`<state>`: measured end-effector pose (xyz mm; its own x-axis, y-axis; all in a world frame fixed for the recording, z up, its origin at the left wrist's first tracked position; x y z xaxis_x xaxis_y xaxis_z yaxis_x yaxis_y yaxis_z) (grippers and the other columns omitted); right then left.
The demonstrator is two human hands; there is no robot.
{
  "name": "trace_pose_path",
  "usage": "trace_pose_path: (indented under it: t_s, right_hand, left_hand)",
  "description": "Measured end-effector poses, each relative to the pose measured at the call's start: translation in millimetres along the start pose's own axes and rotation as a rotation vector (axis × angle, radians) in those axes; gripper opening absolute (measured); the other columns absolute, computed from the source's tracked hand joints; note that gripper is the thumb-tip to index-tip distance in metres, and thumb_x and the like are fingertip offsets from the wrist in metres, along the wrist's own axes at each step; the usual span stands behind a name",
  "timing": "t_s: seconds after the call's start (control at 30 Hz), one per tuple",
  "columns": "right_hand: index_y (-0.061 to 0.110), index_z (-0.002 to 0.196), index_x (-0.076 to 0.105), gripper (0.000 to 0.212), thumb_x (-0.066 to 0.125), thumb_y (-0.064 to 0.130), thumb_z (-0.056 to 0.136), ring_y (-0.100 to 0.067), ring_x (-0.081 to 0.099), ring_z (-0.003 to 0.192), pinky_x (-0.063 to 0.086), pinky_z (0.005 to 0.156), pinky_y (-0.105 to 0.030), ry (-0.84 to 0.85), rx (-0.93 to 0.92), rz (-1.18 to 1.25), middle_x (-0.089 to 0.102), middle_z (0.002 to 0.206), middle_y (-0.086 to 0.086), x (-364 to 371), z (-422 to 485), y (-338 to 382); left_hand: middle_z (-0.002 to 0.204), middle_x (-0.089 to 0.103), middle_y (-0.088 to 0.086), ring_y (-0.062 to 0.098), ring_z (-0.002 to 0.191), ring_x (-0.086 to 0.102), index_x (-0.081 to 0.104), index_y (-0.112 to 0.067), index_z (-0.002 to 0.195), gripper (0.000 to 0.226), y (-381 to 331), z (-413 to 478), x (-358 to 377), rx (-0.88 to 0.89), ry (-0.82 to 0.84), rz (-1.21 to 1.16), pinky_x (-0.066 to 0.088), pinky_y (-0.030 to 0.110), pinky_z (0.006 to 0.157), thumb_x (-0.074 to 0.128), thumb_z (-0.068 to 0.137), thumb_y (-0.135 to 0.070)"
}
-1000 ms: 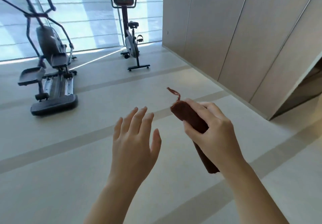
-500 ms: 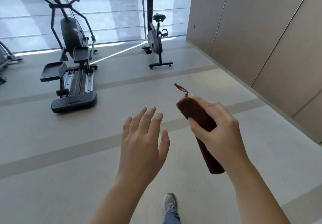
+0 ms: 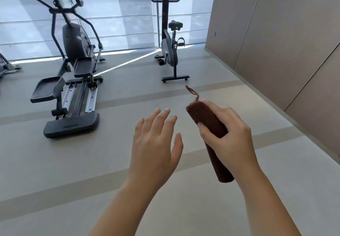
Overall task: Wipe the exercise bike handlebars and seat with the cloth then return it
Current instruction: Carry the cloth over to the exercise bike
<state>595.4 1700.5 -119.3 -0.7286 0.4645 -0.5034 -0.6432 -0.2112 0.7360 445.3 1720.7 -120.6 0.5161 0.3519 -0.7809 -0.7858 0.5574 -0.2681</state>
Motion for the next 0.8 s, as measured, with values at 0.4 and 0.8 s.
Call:
trace_pose_path:
  t_s: [0.4, 0.8]
  right_hand:
    - [0.034, 0.126, 0.051, 0.047, 0.064, 0.028, 0.080, 0.004, 0.051, 0.093, 0.037, 0.076, -0.001, 0.066, -0.003, -0.019, 0.058, 0.100, 0.010, 165, 209, -42]
    - [0.038, 0.125, 0.051, 0.047, 0.060, 0.036, 0.079, 0.001, 0.054, 0.093, 0.043, 0.079, -0.010, 0.136, -0.025, 0.006, 0.059, 0.107, 0.011, 343, 432, -33]
  left_hand:
    - [0.120, 0.061, 0.013, 0.031, 0.116, 0.053, 0.060, -0.005, 0.112, 0.041, 186, 164, 88, -0.051, -0.024, -0.049, 0.037, 0.050, 0.097, 0.040, 0.084, -0.027]
    - [0.121, 0.060, 0.014, 0.031, 0.118, 0.051, 0.059, -0.004, 0.113, 0.041, 391, 346, 123, -0.087, -0.057, -0.032, 0.037, 0.050, 0.099, 0.040, 0.086, -0.026]
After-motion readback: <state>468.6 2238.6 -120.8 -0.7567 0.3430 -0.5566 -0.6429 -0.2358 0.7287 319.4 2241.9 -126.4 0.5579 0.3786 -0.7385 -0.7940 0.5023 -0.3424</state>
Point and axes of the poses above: each hand's wrist, its own z-axis towards the middle knuckle, its own x-axis out of the palm, y = z × x, the point moved 7 cm from there along z, towards the middle knuckle
